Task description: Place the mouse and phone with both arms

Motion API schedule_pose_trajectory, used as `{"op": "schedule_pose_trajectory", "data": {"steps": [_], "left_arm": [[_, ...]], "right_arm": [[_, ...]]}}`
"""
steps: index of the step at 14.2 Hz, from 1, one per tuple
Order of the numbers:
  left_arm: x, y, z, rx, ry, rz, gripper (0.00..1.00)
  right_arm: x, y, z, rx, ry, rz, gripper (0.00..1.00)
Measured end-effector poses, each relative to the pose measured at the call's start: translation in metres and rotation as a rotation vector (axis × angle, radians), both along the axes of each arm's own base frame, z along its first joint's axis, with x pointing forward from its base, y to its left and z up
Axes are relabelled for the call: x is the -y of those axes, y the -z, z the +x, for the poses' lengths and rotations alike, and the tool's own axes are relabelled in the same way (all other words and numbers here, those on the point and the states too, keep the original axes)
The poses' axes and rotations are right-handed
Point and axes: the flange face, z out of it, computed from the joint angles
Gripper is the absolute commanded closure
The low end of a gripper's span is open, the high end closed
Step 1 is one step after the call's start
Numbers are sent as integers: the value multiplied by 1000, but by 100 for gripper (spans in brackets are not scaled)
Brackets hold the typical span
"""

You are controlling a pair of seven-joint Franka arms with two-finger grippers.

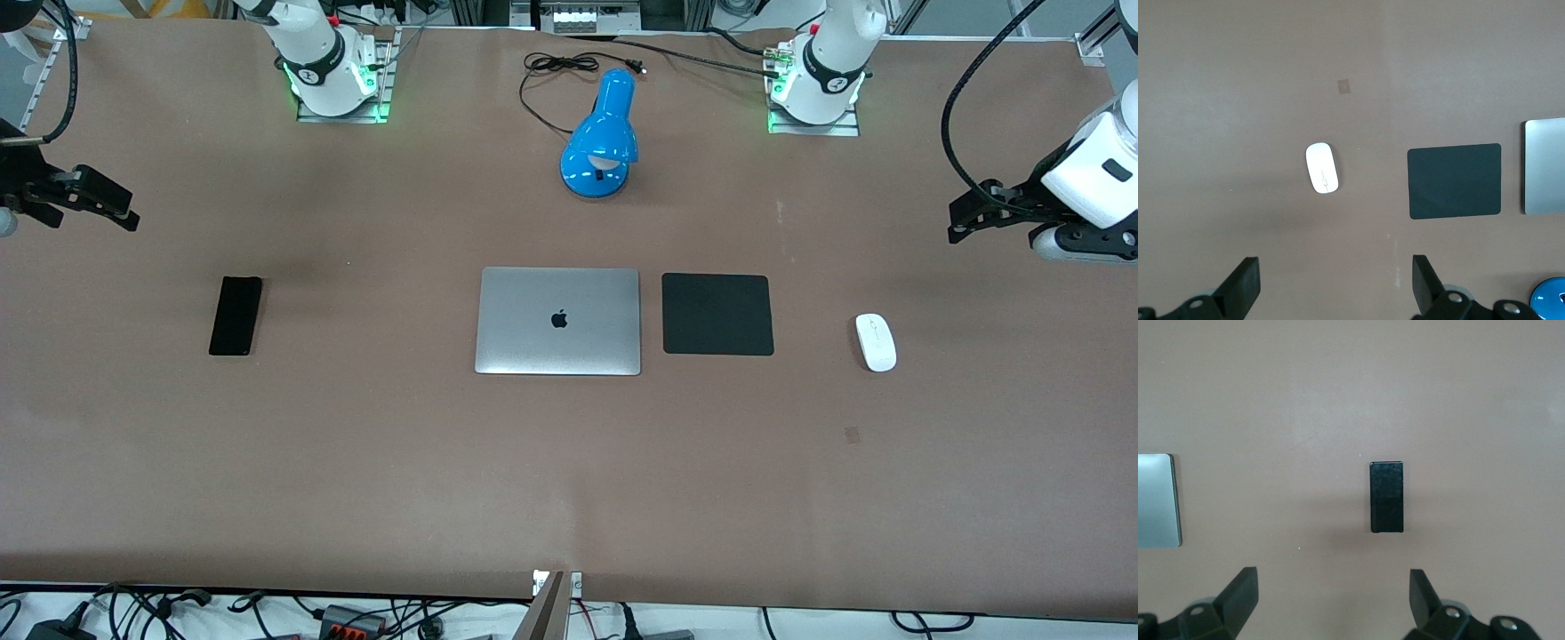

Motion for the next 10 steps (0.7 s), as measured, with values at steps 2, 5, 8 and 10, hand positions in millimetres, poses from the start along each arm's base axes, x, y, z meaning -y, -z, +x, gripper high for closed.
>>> {"op": "schedule_pose_trajectory", "data": {"steps": [2, 5, 8, 10], "left_arm": [[1, 0, 0, 0, 1, 0, 0], [1, 0, 0, 0, 3, 0, 0], [1, 0, 0, 0, 3, 0, 0], [1, 0, 0, 0, 3, 0, 0]], "right_arm": [[0, 0, 0, 0, 0, 0, 0], [0, 0, 0, 0, 0, 0, 0], [0, 4, 1, -8, 0, 0, 0], [0, 14, 5, -26, -1, 1, 0]]}}
